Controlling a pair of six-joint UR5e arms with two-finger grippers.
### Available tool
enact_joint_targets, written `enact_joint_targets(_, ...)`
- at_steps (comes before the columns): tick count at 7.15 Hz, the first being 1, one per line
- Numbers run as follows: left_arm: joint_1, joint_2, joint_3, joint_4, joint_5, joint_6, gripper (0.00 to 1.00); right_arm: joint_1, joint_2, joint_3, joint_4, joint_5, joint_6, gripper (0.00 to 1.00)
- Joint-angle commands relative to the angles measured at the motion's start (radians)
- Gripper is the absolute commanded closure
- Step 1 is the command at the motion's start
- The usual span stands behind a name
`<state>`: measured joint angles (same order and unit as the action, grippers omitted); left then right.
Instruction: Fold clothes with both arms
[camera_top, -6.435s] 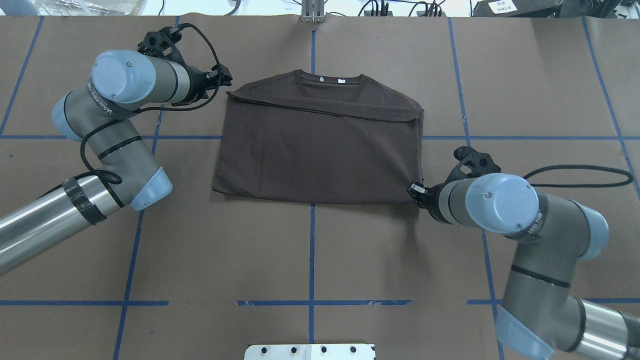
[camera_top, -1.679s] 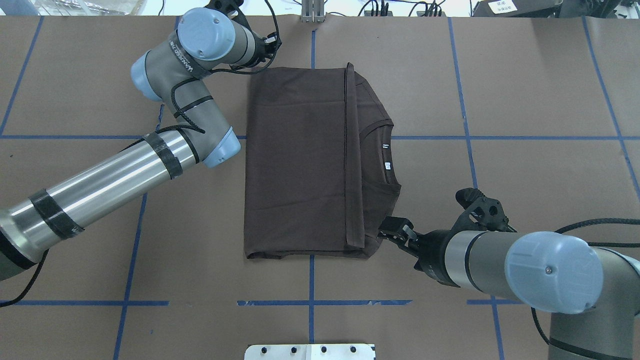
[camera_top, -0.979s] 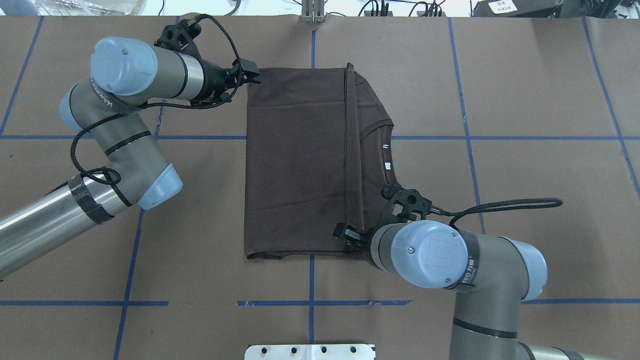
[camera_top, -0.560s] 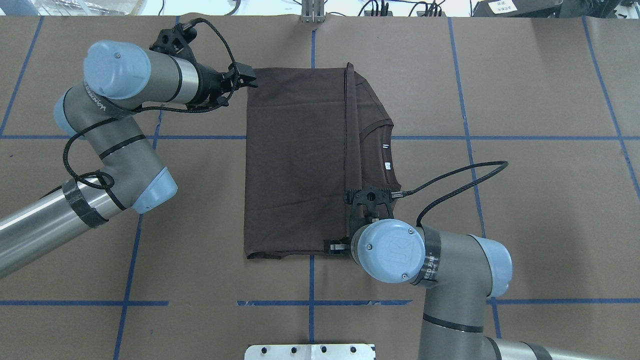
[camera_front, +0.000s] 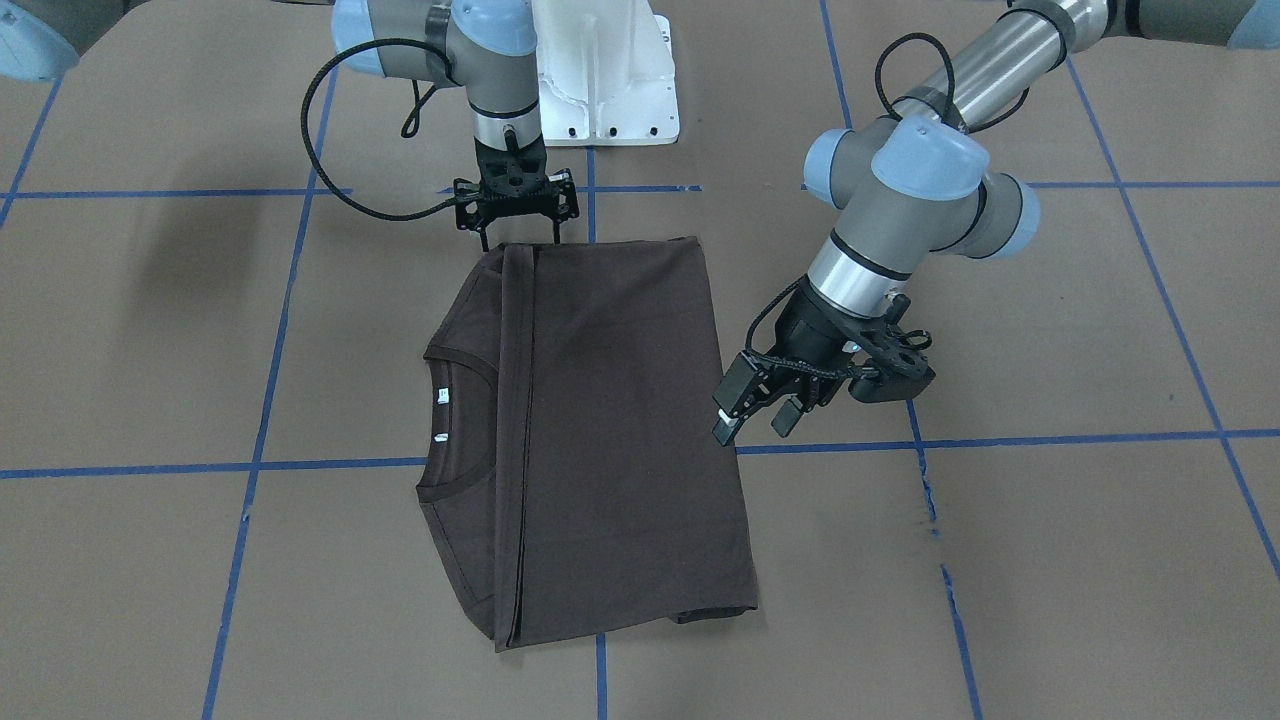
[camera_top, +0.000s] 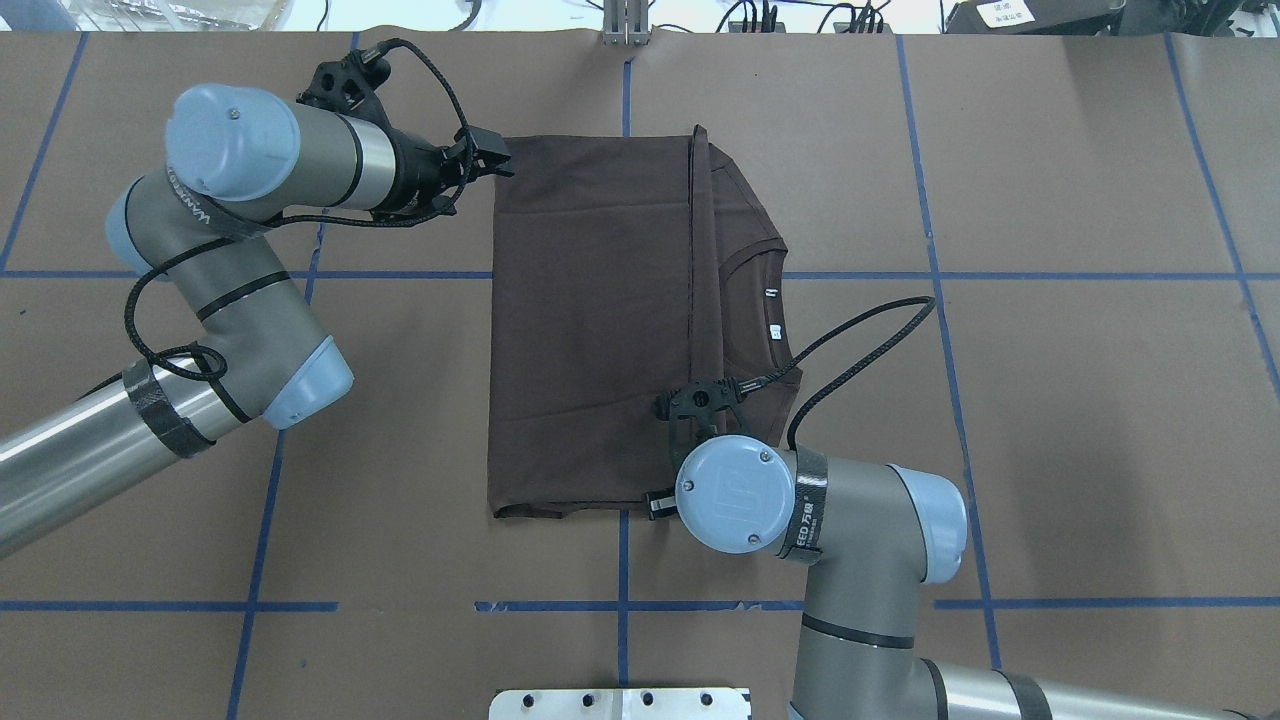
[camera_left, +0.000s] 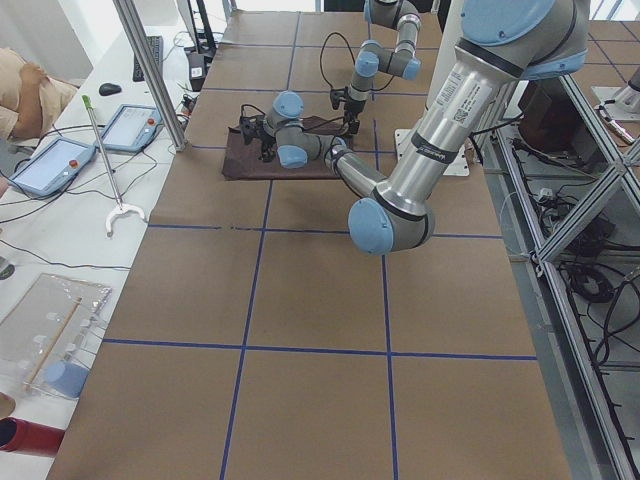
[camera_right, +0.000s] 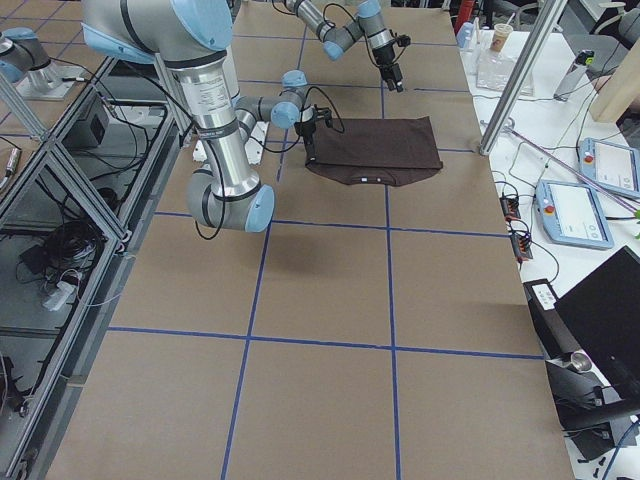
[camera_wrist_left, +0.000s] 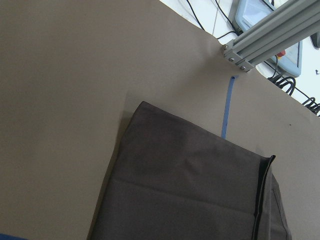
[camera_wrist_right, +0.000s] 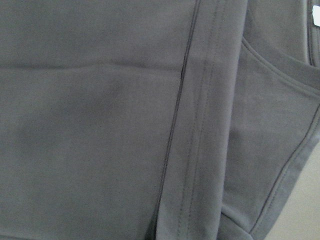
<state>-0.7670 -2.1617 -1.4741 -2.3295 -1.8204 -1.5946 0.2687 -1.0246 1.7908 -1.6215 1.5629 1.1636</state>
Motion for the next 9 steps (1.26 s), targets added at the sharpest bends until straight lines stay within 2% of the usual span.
enact_joint_targets(1,0.000,0.000,0.000,0.001,0.000,-0.001,0.10,0.010,-0.023,0.001,-0.015,0.003,-0.028,0.00)
enact_joint_targets(4,0.000,0.000,-0.003,0.004,0.000,0.001,0.10,0.050,-0.179,0.111,-0.014,0.017,-0.151,0.00)
enact_joint_targets(5,0.000,0.003,-0.003,0.004,0.000,0.001,0.10,0.073,-0.287,0.157,-0.003,0.023,-0.207,0.00)
enact_joint_targets(6,0.000,0.000,-0.006,0.004,0.000,0.001,0.10,0.079,-0.305,0.163,0.005,0.020,-0.229,0.00)
enact_joint_targets(8,0.000,0.003,-0.012,0.004,0.001,-0.001,0.10,0.104,-0.203,0.135,-0.004,0.019,-0.217,0.00)
enact_joint_targets(9,0.000,0.006,-0.012,0.005,0.000,-0.001,0.10,0.116,-0.118,0.081,-0.006,0.028,-0.216,0.00)
